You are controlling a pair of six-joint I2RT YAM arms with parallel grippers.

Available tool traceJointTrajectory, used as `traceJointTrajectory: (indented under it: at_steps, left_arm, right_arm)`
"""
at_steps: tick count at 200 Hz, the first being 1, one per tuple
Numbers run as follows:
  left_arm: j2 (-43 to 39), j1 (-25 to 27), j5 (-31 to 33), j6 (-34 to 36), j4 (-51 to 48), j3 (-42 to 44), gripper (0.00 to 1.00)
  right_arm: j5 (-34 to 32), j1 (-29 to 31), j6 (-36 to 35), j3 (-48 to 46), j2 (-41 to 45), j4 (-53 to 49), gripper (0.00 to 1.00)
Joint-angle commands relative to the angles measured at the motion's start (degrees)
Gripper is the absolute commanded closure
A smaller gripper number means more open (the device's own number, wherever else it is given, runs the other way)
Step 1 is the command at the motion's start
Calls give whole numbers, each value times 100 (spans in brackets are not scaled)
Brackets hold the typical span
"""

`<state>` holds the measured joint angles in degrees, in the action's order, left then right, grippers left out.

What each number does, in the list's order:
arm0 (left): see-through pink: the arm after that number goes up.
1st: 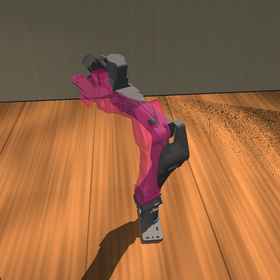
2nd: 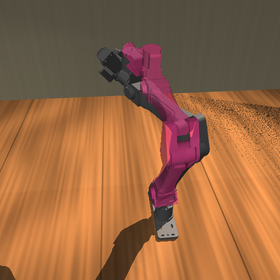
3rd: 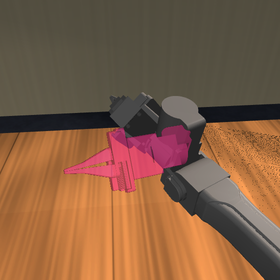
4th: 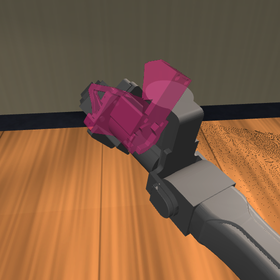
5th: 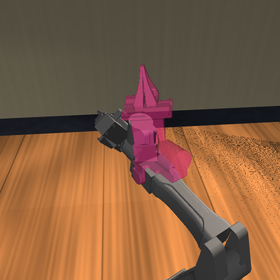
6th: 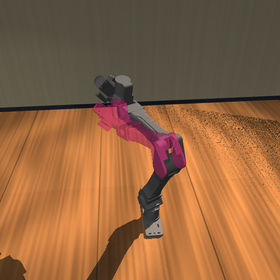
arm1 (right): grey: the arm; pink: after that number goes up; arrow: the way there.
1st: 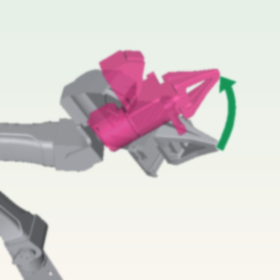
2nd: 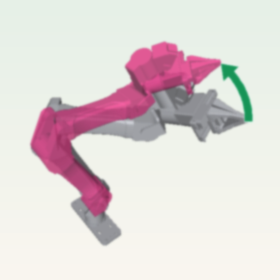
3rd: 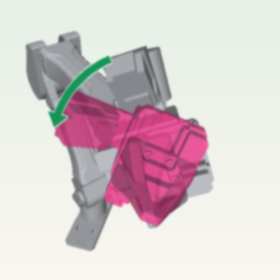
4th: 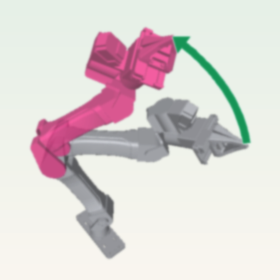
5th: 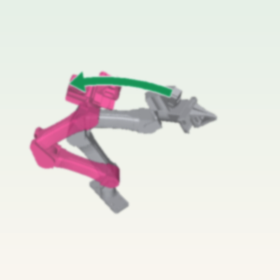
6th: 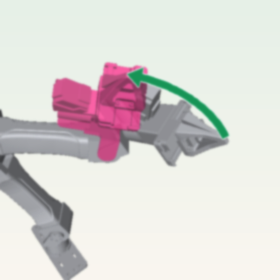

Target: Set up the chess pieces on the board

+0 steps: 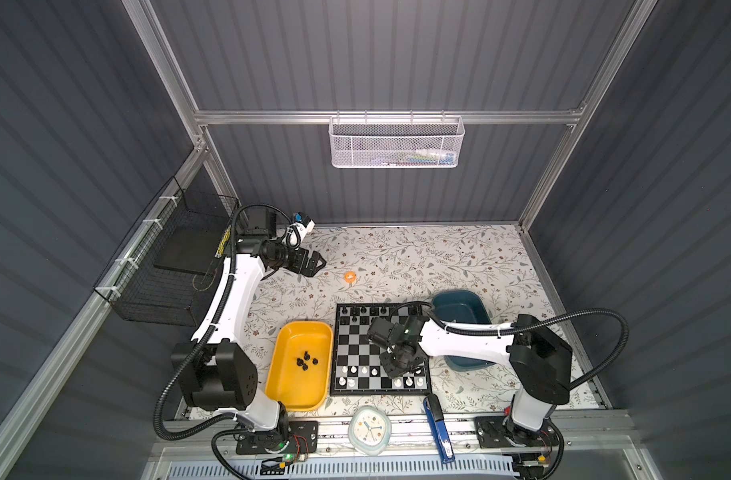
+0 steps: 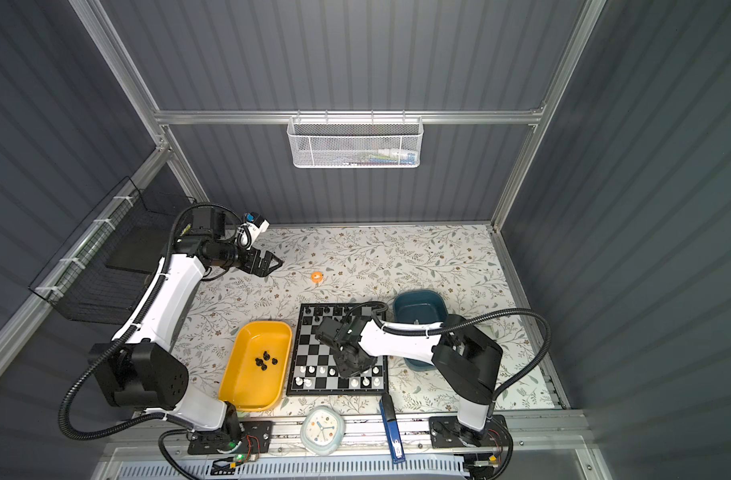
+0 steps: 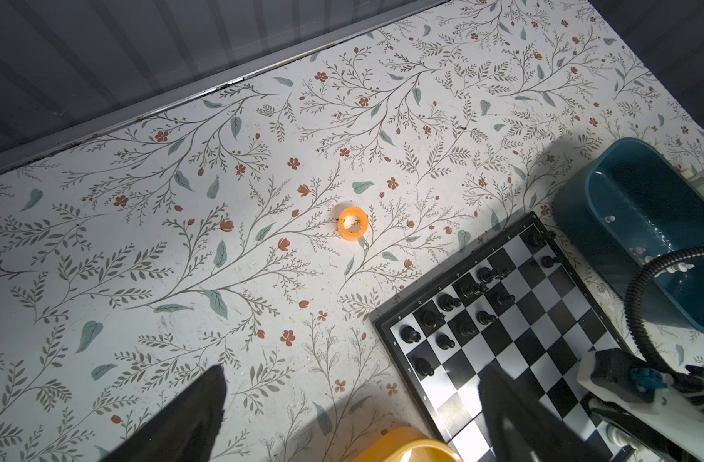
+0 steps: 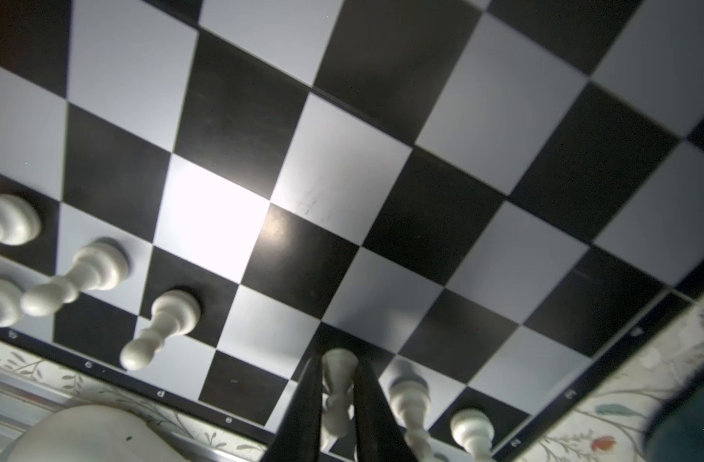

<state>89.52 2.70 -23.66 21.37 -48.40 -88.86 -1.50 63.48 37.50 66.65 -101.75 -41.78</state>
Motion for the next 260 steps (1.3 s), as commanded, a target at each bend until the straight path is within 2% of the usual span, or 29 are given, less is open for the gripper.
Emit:
traceJointTrajectory:
  at_steps: [1, 135, 214, 260]
  left_arm:
    - [-105, 29, -119, -39, -90, 31, 0]
    - [-192, 29, -13, 3, -55, 123, 1]
    - [-206, 29, 34, 30, -76, 104, 0]
    - [-207, 29, 181, 130, -142, 18, 0]
  right_arm:
    - [-76, 24, 0, -12, -38, -106, 80]
    - [-358, 24, -297, 264, 162, -157, 70]
    - [-514, 14, -507, 599, 347, -516, 69]
    - [-637, -250, -734, 1109, 638, -911, 70]
